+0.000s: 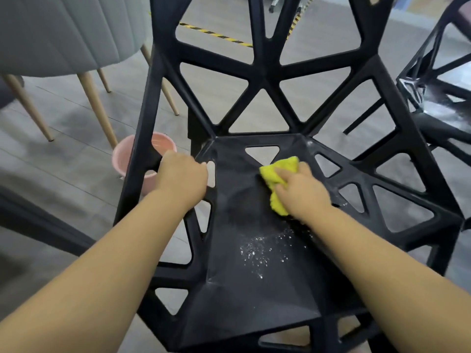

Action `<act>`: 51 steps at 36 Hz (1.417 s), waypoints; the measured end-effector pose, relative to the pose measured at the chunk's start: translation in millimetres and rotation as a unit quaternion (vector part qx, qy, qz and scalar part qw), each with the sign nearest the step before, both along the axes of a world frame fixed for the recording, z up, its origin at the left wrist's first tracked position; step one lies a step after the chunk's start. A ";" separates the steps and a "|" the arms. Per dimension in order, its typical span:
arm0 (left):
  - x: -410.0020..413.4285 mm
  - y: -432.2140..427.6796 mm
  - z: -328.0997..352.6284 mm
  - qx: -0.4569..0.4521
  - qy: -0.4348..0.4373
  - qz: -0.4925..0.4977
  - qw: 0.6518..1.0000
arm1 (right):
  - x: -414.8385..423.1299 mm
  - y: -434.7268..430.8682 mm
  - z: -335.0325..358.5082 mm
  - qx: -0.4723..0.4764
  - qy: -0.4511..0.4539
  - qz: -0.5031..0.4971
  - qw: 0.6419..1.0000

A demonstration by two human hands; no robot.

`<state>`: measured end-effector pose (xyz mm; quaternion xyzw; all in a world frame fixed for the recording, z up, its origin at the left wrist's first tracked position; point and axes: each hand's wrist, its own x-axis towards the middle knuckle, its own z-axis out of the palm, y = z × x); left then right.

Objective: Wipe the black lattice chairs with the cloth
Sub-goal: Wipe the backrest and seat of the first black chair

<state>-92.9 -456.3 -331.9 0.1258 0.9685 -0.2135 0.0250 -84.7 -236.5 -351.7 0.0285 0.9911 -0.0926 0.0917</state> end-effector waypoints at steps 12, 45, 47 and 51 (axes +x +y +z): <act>59.8 -37.3 -35.6 0.201 0.130 -0.113 0.964 | 44.1 -96.4 1.6 -0.056 -0.011 0.143 0.988; 62.4 -34.0 -27.1 0.181 0.044 0.016 0.982 | 11.2 -62.3 14.6 0.002 -0.078 0.246 0.966; 62.3 -33.9 -27.7 0.180 0.039 0.026 0.983 | 20.5 -57.4 17.6 0.009 -0.090 0.257 0.962; 56.2 -28.4 -21.3 0.195 0.028 0.041 0.979 | 14.9 -67.3 12.4 0.020 -0.063 0.233 0.970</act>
